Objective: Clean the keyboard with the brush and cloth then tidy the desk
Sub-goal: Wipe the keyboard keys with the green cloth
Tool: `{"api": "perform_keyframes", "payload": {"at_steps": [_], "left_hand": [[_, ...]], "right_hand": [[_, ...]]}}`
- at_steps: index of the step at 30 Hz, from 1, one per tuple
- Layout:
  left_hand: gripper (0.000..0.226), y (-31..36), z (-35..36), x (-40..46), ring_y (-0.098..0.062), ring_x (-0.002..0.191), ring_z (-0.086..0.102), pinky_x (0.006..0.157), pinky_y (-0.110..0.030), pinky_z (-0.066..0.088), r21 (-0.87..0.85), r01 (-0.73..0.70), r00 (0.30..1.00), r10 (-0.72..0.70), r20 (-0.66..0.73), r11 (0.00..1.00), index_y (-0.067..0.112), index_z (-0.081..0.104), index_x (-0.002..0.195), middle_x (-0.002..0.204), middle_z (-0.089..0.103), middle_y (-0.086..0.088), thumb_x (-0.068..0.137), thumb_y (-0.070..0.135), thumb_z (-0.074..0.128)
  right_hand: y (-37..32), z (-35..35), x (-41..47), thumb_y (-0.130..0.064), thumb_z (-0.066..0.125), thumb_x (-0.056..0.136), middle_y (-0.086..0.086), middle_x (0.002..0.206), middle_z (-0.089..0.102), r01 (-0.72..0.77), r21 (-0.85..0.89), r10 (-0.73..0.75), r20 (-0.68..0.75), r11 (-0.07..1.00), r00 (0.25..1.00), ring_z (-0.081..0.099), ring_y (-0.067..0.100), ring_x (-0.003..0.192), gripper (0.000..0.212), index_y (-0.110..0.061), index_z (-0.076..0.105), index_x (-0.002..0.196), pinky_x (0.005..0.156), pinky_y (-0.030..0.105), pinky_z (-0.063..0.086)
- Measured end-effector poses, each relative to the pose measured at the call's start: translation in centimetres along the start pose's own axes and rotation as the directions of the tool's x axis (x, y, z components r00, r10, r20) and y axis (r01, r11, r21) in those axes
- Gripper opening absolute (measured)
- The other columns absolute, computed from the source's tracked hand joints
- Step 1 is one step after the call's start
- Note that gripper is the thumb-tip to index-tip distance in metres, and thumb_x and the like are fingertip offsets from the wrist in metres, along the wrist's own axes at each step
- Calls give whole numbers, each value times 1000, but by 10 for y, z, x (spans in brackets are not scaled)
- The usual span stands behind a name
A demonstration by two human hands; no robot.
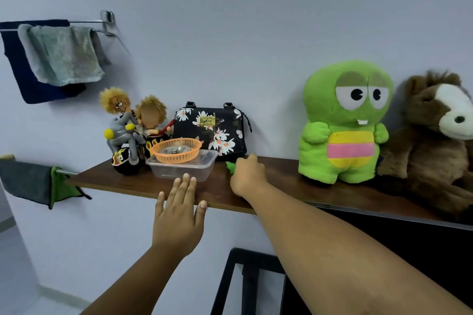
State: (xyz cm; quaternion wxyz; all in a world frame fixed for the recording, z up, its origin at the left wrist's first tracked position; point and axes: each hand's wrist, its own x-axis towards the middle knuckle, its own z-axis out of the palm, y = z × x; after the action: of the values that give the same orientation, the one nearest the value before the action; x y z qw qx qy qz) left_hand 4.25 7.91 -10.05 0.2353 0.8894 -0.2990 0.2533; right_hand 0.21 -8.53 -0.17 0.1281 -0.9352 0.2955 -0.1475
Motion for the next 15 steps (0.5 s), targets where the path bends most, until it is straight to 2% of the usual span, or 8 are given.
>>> {"api": "perform_keyframes", "payload": {"at_steps": [3, 6, 12, 15], "left_hand": [[70, 4, -5, 1, -5, 146, -5, 117, -39, -2, -25, 15, 999, -16, -29, 1000, 26, 17, 153, 161, 10, 8, 91, 56, 5], [66, 20, -13, 0, -5, 146, -3, 118, -38, -1, -52, -22, 998, 18, -60, 998, 26, 19, 153, 161, 14, 7, 94, 53, 12], [59, 67, -26, -16, -7, 148, 2, 118, -38, 1, -113, -93, 991, 81, -106, 989, 27, 21, 152, 161, 16, 7, 96, 47, 23], [58, 100, -26, -37, -8, 148, 5, 119, -40, 3, -155, -119, 988, 102, -116, 981, 26, 24, 151, 160, 19, 7, 97, 44, 27]], "right_hand": [[-3, -4, -6, -11, 57, 90, 8, 130, 36, 65, 88, -54, -125, 994, 991, 42, 31, 115, 35, -14, 53, 125, 94, 42, 48], [3, -21, -22, -9, 55, 90, 6, 130, 35, 165, 155, -118, -278, 974, 953, 41, 30, 117, 40, -15, 52, 129, 97, 37, 46], [41, -58, -75, -9, 53, 81, 10, 135, 42, 343, 200, -181, -557, 918, 810, 45, 32, 117, 52, -11, 55, 133, 104, 40, 41], [80, -69, -109, -9, 53, 77, 11, 135, 46, 401, 225, -175, -641, 888, 748, 46, 30, 122, 55, -8, 58, 132, 109, 37, 35]]}}
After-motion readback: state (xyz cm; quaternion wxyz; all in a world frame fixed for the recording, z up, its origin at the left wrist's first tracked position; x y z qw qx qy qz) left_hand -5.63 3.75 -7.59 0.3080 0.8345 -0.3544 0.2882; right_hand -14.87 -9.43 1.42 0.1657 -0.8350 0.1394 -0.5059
